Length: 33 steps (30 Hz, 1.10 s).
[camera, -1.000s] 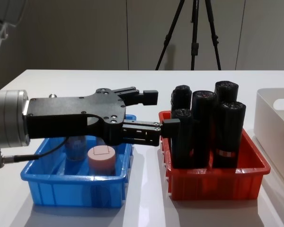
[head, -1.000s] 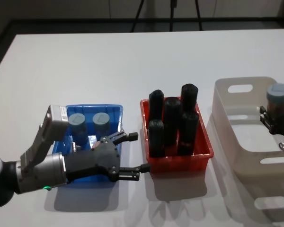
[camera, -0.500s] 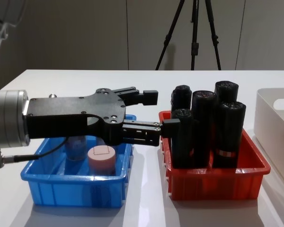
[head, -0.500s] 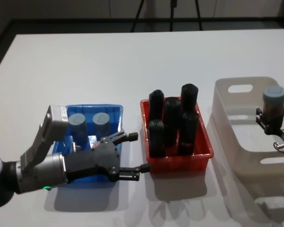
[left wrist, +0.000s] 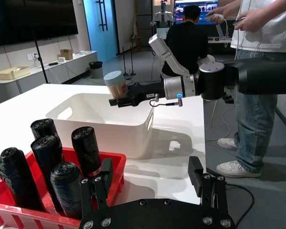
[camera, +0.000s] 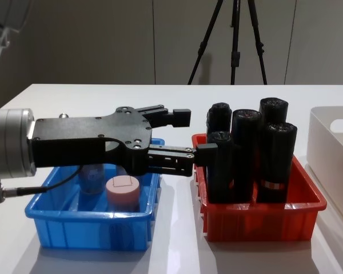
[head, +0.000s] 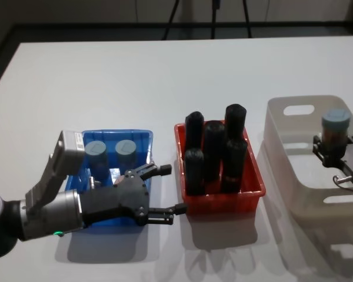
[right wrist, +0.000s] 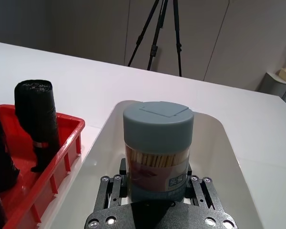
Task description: Pick the cotton swabs from the blue box and place them into the white box.
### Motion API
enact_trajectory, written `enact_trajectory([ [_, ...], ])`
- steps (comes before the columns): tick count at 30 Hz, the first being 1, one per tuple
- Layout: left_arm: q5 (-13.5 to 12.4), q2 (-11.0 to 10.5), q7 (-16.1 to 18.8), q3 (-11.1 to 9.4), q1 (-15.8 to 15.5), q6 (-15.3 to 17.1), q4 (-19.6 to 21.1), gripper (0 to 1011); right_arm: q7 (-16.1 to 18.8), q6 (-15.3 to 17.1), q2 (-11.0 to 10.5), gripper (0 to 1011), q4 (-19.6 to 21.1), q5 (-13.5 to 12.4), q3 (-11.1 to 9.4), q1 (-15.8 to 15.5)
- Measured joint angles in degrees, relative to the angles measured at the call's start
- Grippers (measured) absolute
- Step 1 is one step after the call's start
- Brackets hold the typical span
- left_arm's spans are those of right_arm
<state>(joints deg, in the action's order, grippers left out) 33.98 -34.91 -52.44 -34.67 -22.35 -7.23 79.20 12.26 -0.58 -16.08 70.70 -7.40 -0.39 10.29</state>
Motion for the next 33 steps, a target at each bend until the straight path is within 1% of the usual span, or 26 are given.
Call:
enact_trajectory([
  [16, 0.00, 0.00, 0.00, 0.00, 0.00, 0.00, 0.00, 1001, -0.72, 2.20, 1.45, 616, -1.98, -0.88, -0.03, 0.95],
  [33, 0.00, 0.00, 0.00, 0.00, 0.00, 0.00, 0.00, 1001, -2.90, 4.36, 2.65, 617, -1.53, -1.14, -1.15, 0.46],
])
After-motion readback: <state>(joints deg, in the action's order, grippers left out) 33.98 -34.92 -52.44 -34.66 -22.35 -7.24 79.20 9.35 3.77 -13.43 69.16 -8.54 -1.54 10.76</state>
